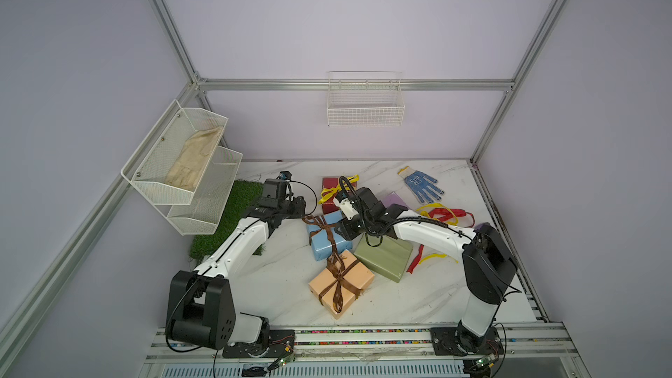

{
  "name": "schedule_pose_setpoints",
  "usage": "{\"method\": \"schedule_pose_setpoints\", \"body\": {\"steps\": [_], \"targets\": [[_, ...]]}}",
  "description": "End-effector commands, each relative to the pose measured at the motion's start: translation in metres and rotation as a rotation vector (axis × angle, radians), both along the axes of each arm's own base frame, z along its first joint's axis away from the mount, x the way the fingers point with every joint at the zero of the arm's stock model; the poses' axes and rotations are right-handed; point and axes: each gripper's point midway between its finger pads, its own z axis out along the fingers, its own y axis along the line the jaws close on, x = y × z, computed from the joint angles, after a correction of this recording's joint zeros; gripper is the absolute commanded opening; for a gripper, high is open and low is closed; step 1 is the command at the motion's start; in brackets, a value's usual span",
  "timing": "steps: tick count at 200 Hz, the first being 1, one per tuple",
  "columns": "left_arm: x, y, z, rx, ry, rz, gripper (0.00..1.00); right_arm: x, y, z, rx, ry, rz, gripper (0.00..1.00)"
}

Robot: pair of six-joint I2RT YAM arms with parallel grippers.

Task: Untie the ribbon bows on the gift boxes
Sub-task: Adjust the gift box at the center of the board, then untie the ribbon from the gift box.

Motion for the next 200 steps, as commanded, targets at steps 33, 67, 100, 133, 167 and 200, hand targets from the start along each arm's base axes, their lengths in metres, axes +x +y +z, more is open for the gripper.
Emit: {"method": "schedule_pose_setpoints", "body": {"steps": [33,67,100,133,167,200], "targets": [[-0.029,-0.02,-0.005,-0.085,0.001,-0.047,0.5,-0.006,0.034,-0.008,0.047,0.041,0.049,0.41],[-0.041,-0.03,-0.019,-0.123,0.016,-0.077,0.46,-0.002,0.039,-0.021,0.016,0.047,0.047,0.39],[-0.048,-0.033,-0.028,-0.133,0.021,-0.091,0.42,-0.001,0.039,-0.028,-0.004,0.051,0.048,0.36],[-0.049,-0.039,-0.034,-0.141,0.036,-0.096,0.36,0.0,0.039,-0.032,-0.017,0.056,0.048,0.19],[-0.05,-0.049,-0.043,-0.144,0.054,-0.12,0.33,0.001,0.037,-0.023,-0.015,0.04,0.044,0.0],[-0.052,-0.061,-0.052,-0.138,0.075,-0.151,0.3,0.001,0.034,-0.004,-0.014,0.004,0.044,0.0]]}}
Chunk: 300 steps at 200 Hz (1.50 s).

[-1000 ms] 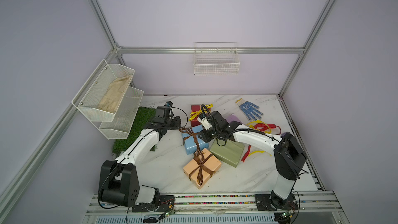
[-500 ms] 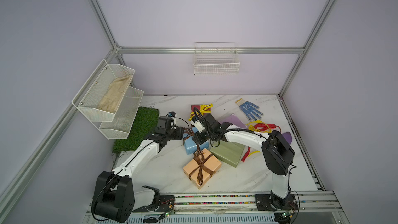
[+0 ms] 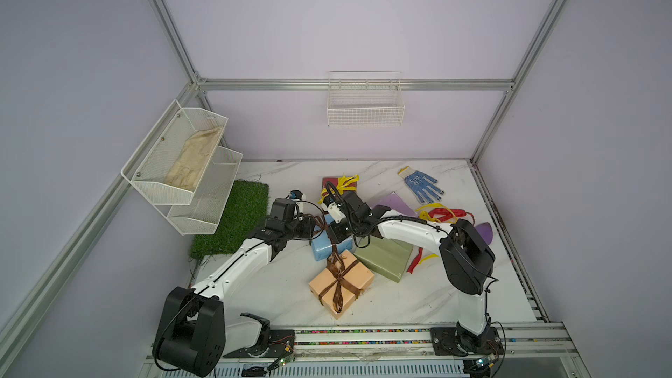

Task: Untie the ribbon bows on the gift boxes
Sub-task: Untie the ribbon from the gift box.

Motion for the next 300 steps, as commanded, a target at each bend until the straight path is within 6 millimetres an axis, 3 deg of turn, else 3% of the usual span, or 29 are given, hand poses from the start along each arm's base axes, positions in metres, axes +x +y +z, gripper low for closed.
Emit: {"method": "schedule_pose_setpoints", "body": {"steps": [1,39,79,171,195,253,275,300], "targets": [[-0.004,-0.01,-0.012,-0.014,0.011,-0.027,0.29,0.0,-0.001,0.026,0.002,-0.044,0.004,0.0],[-0.004,-0.018,-0.02,-0.007,0.026,-0.036,0.28,-0.001,-0.01,0.052,-0.014,-0.101,0.011,0.0],[-0.001,-0.019,-0.025,-0.003,0.034,-0.024,0.27,-0.011,-0.031,0.061,-0.069,-0.113,0.007,0.0],[-0.001,-0.031,-0.031,-0.005,0.053,-0.054,0.26,-0.016,-0.044,0.052,-0.13,-0.117,0.014,0.0],[-0.001,-0.03,-0.031,0.002,0.049,-0.049,0.26,-0.006,-0.072,0.058,-0.219,-0.191,-0.051,0.0],[0.003,-0.034,-0.016,-0.018,0.015,-0.063,0.26,0.025,-0.174,0.093,-0.257,-0.244,-0.306,0.0],[0.004,-0.038,-0.011,-0.033,0.01,-0.08,0.27,0.022,-0.191,0.1,-0.264,-0.254,-0.333,0.0],[0.005,-0.041,-0.011,-0.036,0.013,-0.089,0.26,0.016,-0.207,0.094,-0.323,-0.246,-0.356,0.0]]}}
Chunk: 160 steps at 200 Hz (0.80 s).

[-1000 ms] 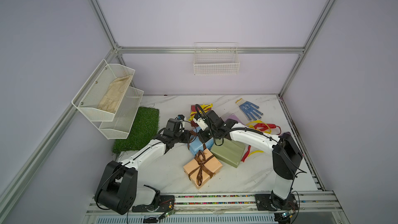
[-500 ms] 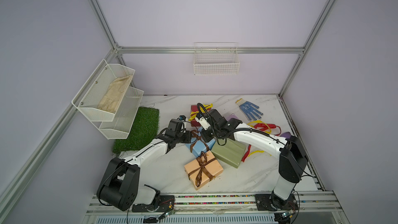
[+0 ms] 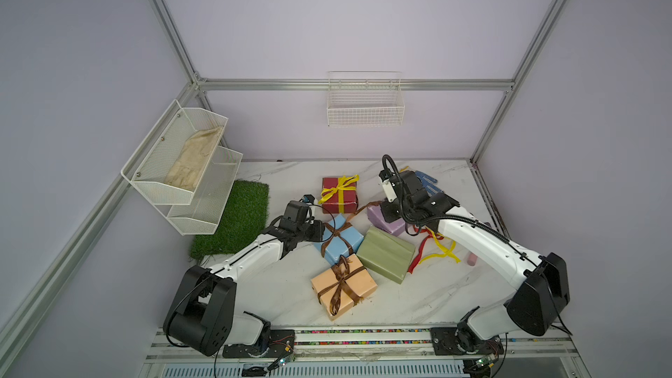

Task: Untie the ribbon bows on the gift boxes
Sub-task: Untie the ribbon from the gift box.

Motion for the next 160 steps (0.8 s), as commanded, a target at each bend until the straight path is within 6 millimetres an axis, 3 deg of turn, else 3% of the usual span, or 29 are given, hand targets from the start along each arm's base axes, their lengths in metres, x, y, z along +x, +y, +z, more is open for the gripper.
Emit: {"method": "schedule_pose_setpoints", "body": {"steps": [1,27,46,58,77,95,120,160], "targets": [[0.006,-0.011,0.016,-0.041,-0.038,-0.032,0.26,-0.012,-0.016,-0.017,-0.089,0.043,-0.019,0.0],[0.004,-0.013,0.012,-0.042,-0.024,-0.044,0.26,-0.013,-0.046,-0.025,-0.219,0.046,-0.095,0.0],[0.002,-0.016,0.011,-0.048,-0.019,-0.063,0.26,-0.022,-0.046,-0.033,-0.234,0.103,-0.052,0.0],[-0.001,-0.02,0.013,-0.058,-0.019,-0.093,0.26,-0.034,-0.033,-0.039,-0.194,0.172,0.027,0.01],[-0.005,-0.027,0.017,-0.069,-0.02,-0.148,0.27,-0.052,-0.008,-0.043,-0.094,0.266,0.145,0.36],[-0.008,-0.034,0.021,-0.069,-0.023,-0.195,0.27,-0.061,0.014,-0.039,0.004,0.318,0.226,0.51],[-0.013,-0.042,0.025,-0.054,-0.033,-0.254,0.27,-0.06,0.041,-0.033,0.114,0.351,0.3,0.59],[-0.021,-0.052,0.02,-0.037,-0.027,-0.312,0.27,-0.036,0.07,-0.04,0.233,0.341,0.287,0.61]]}}
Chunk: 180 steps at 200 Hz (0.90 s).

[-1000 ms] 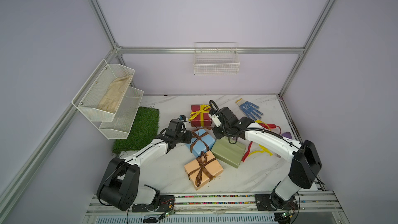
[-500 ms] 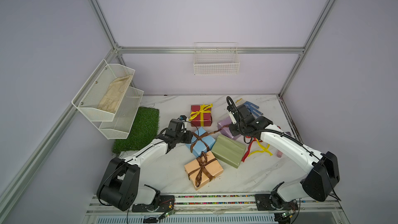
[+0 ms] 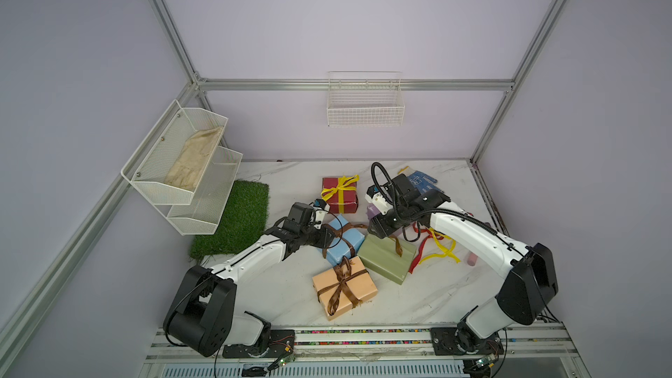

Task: Untie the ribbon bows on the gift boxes
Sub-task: Untie the ribbon from the gift box, then adjust the gift box at the center of the board.

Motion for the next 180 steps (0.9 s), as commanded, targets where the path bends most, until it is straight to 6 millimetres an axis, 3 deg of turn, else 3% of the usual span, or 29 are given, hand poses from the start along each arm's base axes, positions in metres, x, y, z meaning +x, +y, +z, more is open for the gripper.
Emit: {"method": "schedule_pose_setpoints", "body": {"steps": [1,18,22,37,93,138,180], "targets": [[0.007,-0.015,0.02,-0.013,-0.05,-0.068,0.27,0.013,0.027,0.005,0.124,0.003,0.003,0.61],[0.005,-0.018,0.021,0.002,-0.069,-0.099,0.27,0.024,0.032,-0.011,0.131,0.012,-0.035,0.62],[0.006,-0.019,0.009,0.017,-0.042,-0.104,0.27,0.026,0.033,-0.014,0.134,0.014,-0.044,0.62],[0.005,-0.021,0.007,0.028,-0.039,-0.114,0.27,0.03,0.036,-0.022,0.144,0.027,-0.063,0.62],[0.005,-0.016,-0.001,0.097,-0.021,-0.104,0.24,0.025,0.036,-0.047,0.13,0.07,-0.069,0.62],[-0.001,-0.011,0.004,0.117,-0.03,-0.097,0.24,0.023,0.037,-0.064,0.117,0.092,-0.068,0.63],[-0.005,-0.005,-0.007,0.204,-0.008,-0.096,0.24,0.023,0.042,-0.078,0.104,0.112,-0.076,0.65]]}}
